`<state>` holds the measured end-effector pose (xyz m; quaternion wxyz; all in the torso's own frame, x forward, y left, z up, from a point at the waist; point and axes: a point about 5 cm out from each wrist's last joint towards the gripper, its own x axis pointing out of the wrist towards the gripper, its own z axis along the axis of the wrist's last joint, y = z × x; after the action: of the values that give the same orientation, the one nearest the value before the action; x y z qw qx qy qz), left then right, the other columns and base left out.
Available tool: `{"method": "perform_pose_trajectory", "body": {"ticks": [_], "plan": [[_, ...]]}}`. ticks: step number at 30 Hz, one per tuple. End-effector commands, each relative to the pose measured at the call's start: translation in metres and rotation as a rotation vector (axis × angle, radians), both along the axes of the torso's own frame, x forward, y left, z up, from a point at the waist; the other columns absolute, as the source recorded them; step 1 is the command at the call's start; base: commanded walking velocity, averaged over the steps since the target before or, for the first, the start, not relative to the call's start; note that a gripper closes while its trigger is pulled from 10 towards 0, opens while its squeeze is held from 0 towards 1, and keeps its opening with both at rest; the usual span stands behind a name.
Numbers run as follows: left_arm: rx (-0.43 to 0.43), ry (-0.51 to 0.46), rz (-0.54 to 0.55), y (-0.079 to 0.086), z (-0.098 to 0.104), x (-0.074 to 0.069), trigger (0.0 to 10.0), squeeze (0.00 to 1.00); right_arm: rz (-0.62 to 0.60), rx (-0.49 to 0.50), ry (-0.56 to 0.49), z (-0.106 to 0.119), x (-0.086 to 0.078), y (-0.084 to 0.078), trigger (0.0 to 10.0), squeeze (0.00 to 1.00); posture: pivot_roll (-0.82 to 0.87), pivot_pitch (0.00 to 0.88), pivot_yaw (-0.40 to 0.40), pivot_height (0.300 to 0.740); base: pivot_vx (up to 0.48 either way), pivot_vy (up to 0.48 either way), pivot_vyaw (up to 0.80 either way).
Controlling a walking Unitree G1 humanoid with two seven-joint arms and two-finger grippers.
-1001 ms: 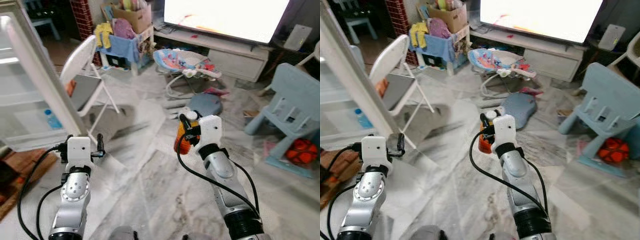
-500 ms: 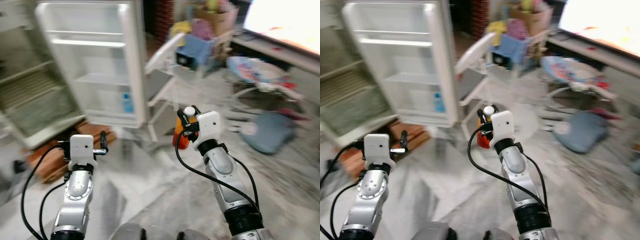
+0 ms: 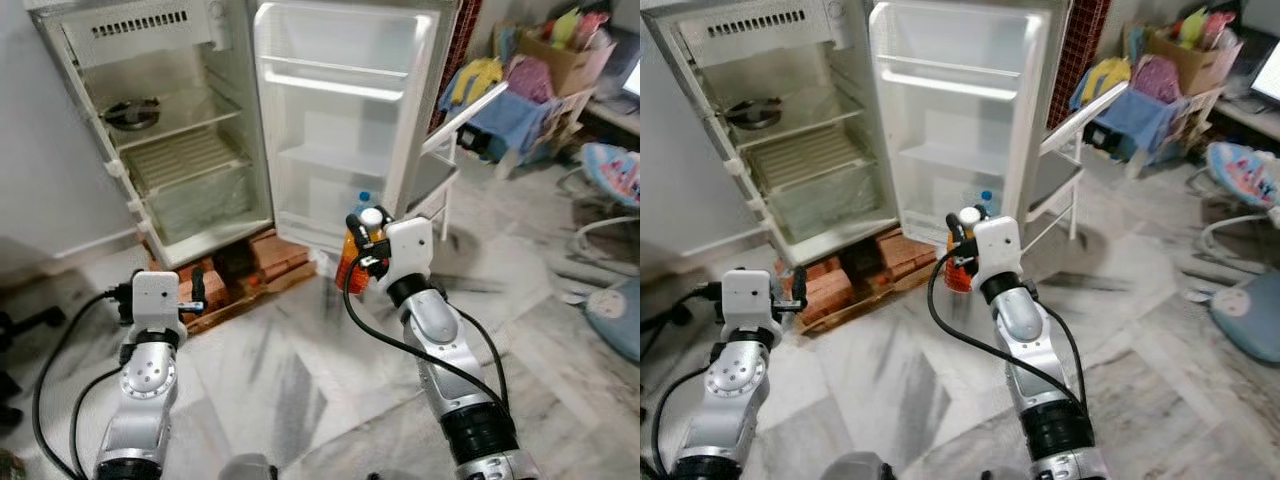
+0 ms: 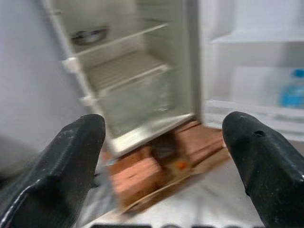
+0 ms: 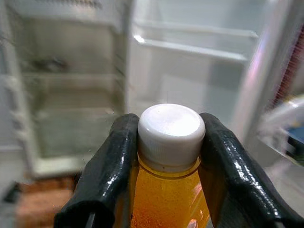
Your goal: Restocking fridge
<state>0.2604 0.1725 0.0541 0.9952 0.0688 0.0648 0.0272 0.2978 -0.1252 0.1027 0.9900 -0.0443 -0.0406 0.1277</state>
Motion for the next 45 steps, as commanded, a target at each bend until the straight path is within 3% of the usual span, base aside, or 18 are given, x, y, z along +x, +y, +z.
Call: {"method": "perform_pose_trajectory", "body": {"ticks": [1,16,33,45], "plan": [[0.014,-0.008,0.01,0.009,0.002,0.0,10.0,0.0,0.017,0.024,-0.045,0.011,0.003,0.009,10.0,0.0,0.1,0.002,-0.013,0.74,0.0,0.442,0.0],[0.007,-0.02,-0.004,0.011,0.006,0.002,10.0,0.0,0.0,0.033,-0.041,0.011,0.007,0.008,10.0,0.0,0.11,0.006,-0.016,0.74,0.0,0.434,0.0],[0.021,-0.032,-0.074,0.004,0.008,-0.002,10.0,0.0,-0.01,0.027,-0.027,0.007,0.003,0.006,10.0,0.0,0.11,0.023,-0.017,0.74,0.312,0.363,-0.29],[-0.019,-0.029,-0.102,0.0,0.007,-0.004,10.0,0.0,-0.013,0.013,-0.021,0.006,0.002,0.005,10.0,0.0,0.1,0.038,-0.017,0.74,0.415,0.149,-0.11]]}}
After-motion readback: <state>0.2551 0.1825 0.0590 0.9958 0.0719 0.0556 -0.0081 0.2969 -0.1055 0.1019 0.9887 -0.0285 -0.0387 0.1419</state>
